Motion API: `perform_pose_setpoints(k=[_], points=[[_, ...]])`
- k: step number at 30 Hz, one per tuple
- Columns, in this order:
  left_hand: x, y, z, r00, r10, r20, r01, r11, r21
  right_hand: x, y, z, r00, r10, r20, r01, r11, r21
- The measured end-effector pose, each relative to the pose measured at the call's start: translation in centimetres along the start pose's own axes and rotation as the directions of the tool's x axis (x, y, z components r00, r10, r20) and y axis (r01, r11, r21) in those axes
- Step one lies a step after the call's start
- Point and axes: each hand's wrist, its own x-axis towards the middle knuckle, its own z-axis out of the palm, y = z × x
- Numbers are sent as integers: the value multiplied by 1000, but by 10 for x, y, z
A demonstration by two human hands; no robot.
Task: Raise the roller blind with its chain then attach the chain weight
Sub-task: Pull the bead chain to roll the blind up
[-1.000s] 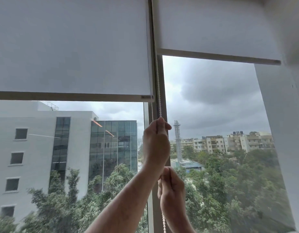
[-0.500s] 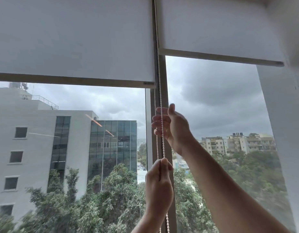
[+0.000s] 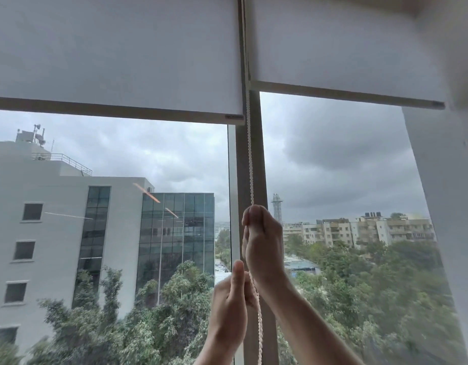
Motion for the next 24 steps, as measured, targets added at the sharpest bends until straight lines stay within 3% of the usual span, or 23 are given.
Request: perform_pose_setpoints(k=[6, 11, 16, 19, 22, 24], points=[[60, 59, -5, 993, 34, -112, -43, 996, -77, -17, 10, -6, 1000, -27, -10, 27, 1000, 10], [114, 142, 12, 999, 41, -35, -49, 970, -236, -19, 5, 2, 999, -44, -18, 44, 999, 15], [129, 160, 30, 996, -6, -88, -10, 985, -175, -27, 8, -1, 1000, -17, 11, 17, 1000, 4], [117, 144, 31, 985, 84, -153, -99, 990, -99, -36, 15, -9, 988, 112, 108, -119, 991, 60], [108, 135, 24, 966, 170, -194, -187, 980, -70, -34, 11, -14, 931, 241, 275, -302, 931, 205], [107, 135, 22, 959, 198, -204, -214, 975, -61, -17, 5, -17, 919, 278, 281, -342, 915, 213]])
